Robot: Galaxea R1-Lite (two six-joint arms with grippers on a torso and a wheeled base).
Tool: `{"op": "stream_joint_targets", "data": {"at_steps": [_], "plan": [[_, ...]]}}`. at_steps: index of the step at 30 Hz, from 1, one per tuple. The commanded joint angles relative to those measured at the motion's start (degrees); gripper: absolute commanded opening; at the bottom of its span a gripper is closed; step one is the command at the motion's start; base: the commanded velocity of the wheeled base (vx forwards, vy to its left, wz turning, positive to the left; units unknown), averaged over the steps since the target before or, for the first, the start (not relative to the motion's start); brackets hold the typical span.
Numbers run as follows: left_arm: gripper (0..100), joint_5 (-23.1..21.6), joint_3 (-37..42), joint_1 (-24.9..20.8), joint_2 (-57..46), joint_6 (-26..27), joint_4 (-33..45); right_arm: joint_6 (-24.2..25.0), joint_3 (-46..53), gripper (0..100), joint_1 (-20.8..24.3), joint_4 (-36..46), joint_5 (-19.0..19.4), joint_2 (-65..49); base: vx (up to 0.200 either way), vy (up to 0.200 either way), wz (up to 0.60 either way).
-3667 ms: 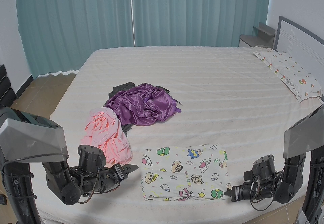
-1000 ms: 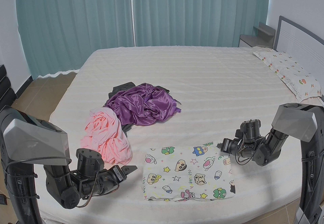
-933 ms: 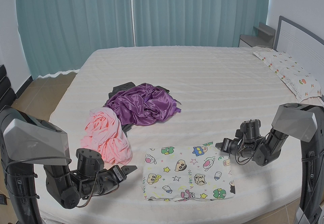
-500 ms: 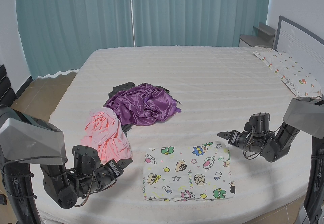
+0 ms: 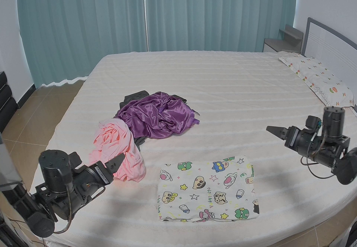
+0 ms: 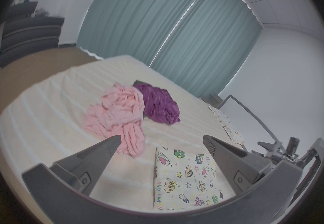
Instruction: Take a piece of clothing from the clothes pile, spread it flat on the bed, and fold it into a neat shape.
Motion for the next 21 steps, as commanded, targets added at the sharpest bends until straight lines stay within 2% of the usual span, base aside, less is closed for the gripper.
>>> {"op": "stream_joint_targets", "data": {"at_steps": [1,3,4,6,8,9,10,12,14,15,21], "plan": [[100,15.2,3.7,-6.0,-36.8,14.1,18.5,-8.2,12.8,100,1.2,15.4,-6.4,-40.4,0.0,0.0,0.0],[100,16.3,3.4,-5.9,-43.7,17.1,25.4,-10.3,12.5,100,1.1,21.1,-7.8,-45.8,0.0,0.0,0.0],[100,16.3,3.4,-5.9,-43.7,17.1,25.4,-10.3,12.5,100,1.1,21.1,-7.8,-45.8,0.0,0.0,0.0],[100,16.5,1.2,-4.5,-54.3,20.3,36.3,-14.0,12.4,100,1.1,29.9,-9.1,-53.3,0.0,0.0,0.0],[100,16.5,-0.2,-2.8,-57.8,20.9,41.6,-15.4,12.3,100,1.0,33.2,-9.6,-55.9,0.0,0.0,0.0],[100,16.5,-1.8,-0.8,-61.4,21.1,47.4,-16.9,12.3,100,0.9,36.0,-10.3,-58.3,0.0,0.0,0.0],[100,16.5,-1.8,-0.8,-61.4,21.1,47.4,-16.9,12.3,100,0.9,36.0,-10.3,-58.3,0.0,0.0,0.0],[100,16.5,-5.6,1.5,-67.7,21.6,58.1,-19.0,12.3,100,-0.2,39.6,-12.6,-61.8,0.0,0.0,0.0],[100,16.5,-7.0,2.1,-70.3,22.2,62.3,-19.8,12.4,100,-1.1,40.4,-13.7,-62.8,0.0,0.0,0.0],[100,16.5,-8.2,3.7,-73.4,23.7,66.8,-21.3,12.7,100,-2.5,41.5,-15.1,-64.0,0.0,0.0,0.0],[100,16.5,-8.5,11.5,-81.3,29.1,74.7,-25.5,13.1,100,-5.8,47.9,-17.7,-70.4,0.0,0.0,0.0]]}}
